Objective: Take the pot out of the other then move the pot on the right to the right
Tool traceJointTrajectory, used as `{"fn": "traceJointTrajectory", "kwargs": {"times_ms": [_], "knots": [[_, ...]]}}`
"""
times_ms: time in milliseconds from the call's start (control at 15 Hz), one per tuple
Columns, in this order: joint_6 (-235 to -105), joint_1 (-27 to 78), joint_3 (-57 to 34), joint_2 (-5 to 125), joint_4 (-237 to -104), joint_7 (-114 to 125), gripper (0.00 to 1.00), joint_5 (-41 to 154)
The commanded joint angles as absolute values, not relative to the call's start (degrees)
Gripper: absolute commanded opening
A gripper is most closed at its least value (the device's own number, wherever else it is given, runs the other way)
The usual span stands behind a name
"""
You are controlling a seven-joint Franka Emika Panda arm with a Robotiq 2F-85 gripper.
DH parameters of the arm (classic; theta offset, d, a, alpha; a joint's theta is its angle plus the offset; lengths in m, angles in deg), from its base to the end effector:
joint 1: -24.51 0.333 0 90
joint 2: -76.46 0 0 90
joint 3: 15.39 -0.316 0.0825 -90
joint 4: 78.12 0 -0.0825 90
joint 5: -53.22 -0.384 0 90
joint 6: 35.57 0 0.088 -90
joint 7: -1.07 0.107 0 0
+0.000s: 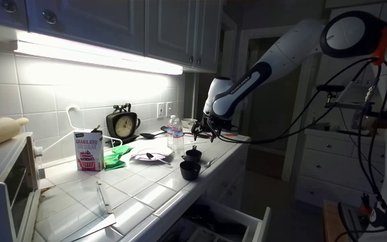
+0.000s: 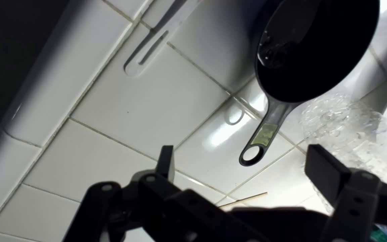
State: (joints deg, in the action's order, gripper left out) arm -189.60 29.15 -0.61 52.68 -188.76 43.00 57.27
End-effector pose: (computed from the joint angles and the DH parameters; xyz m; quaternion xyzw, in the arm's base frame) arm 0.6461 -0.1011 0.3156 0.9024 -0.3875 0.1876 0.0190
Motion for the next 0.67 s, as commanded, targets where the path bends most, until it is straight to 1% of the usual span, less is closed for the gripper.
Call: {"fn": "traceJointTrajectory", "kwargs": {"times_ms": [0, 600], "knots": [[-192.76, 29.26, 0.26, 49.42, -187.01, 43.82, 1.0, 58.69], [-197.82, 30.3, 2.57, 43.44, -182.89, 45.27, 1.0, 56.93]]}}
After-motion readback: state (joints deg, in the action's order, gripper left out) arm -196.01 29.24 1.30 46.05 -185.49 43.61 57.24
